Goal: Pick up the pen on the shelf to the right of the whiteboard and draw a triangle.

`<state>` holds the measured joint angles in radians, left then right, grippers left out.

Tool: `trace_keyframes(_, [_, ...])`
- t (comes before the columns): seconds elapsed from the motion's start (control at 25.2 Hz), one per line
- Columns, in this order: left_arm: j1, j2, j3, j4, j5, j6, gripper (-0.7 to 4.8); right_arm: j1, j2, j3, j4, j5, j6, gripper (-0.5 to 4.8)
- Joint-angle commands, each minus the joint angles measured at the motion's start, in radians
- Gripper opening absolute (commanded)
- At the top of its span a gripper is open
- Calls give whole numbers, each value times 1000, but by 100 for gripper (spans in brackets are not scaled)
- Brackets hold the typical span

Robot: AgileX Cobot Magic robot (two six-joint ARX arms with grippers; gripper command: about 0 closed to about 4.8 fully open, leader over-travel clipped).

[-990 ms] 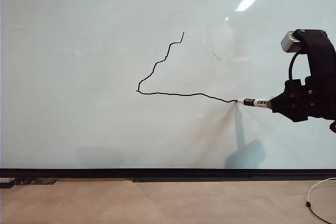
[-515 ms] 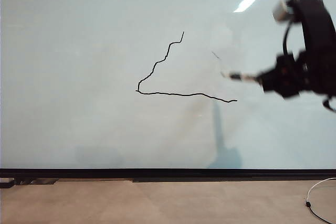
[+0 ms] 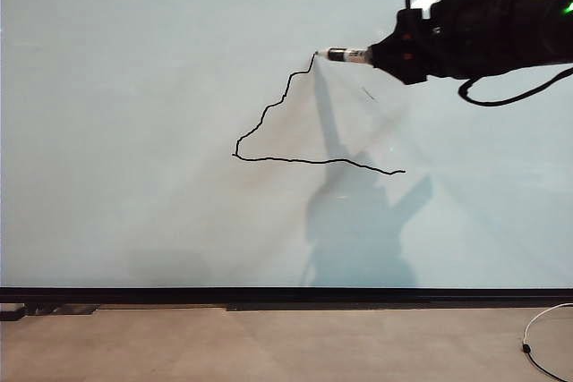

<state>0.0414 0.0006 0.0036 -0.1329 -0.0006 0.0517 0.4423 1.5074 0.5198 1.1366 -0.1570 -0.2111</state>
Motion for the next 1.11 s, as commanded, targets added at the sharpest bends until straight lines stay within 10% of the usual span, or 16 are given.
trace_keyframes(0.04, [-1, 0, 4, 6, 4, 0, -5, 2, 14, 10, 5, -2, -2, -4])
trace_keyframes(1.11, [0, 0, 4, 7, 4, 0, -5, 0, 13, 0, -11, 51, -11, -4])
